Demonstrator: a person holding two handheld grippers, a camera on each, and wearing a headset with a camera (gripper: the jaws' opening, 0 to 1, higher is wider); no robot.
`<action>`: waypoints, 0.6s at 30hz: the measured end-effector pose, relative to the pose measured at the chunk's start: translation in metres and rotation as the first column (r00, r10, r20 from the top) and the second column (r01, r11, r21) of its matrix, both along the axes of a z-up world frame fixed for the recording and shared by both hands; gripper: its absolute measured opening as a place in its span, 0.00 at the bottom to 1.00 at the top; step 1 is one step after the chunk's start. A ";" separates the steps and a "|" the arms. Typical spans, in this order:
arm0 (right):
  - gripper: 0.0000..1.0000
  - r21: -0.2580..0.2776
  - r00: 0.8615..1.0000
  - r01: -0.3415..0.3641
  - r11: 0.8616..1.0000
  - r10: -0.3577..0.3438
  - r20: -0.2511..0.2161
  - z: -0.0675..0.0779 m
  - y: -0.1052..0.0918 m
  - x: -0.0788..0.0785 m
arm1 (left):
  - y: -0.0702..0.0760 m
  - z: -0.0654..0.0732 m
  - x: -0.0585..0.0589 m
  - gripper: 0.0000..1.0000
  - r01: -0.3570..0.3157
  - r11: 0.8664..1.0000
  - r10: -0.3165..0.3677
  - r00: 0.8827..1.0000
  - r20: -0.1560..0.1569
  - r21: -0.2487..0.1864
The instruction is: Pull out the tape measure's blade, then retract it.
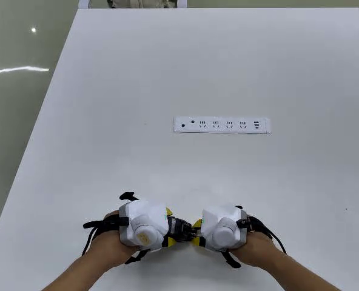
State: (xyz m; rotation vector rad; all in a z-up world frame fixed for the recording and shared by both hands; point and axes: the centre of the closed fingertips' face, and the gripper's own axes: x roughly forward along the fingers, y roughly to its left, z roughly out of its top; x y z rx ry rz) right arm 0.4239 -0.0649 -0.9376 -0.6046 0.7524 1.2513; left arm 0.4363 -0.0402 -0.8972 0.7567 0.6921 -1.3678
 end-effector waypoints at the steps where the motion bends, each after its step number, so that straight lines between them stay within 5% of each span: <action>1: 0.13 0.000 1.000 0.000 1.000 0.000 0.000 0.001 0.000 0.000 | 0.000 0.000 0.000 0.32 0.001 1.000 -0.001 1.000 0.001 0.002; 18: 0.12 -0.004 1.000 -0.002 1.000 0.002 0.002 -0.002 -0.003 0.002 | 0.000 0.000 0.001 0.32 -0.007 1.000 0.007 1.000 0.001 0.019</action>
